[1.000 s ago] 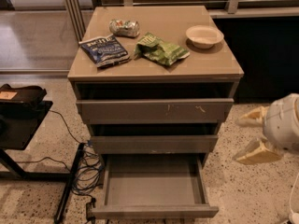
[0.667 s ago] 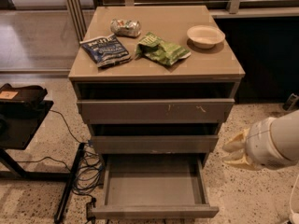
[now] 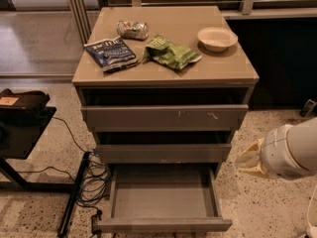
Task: Close bottom drawer
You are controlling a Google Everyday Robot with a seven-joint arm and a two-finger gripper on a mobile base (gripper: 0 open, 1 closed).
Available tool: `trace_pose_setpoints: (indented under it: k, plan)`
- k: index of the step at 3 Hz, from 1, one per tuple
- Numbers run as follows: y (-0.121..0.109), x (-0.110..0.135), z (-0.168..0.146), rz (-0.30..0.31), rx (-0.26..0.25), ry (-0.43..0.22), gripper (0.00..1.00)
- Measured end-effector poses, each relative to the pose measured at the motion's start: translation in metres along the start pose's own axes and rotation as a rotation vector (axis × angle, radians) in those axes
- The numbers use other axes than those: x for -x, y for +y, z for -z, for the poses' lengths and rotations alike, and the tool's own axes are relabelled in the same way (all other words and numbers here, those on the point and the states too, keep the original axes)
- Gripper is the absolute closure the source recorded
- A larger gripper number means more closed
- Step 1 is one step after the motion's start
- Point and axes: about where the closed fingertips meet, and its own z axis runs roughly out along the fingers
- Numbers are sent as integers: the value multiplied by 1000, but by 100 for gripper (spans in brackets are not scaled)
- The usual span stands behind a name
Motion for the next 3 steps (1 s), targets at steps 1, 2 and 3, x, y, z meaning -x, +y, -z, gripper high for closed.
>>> trace_pose_setpoints:
  k: [1,2,3]
  plan:
    - [13,-8,-36,-36,64,-2,100]
    - [31,-27,-95,-88,118,7,100]
    - [49,-51,-151,-145,115,-8,100]
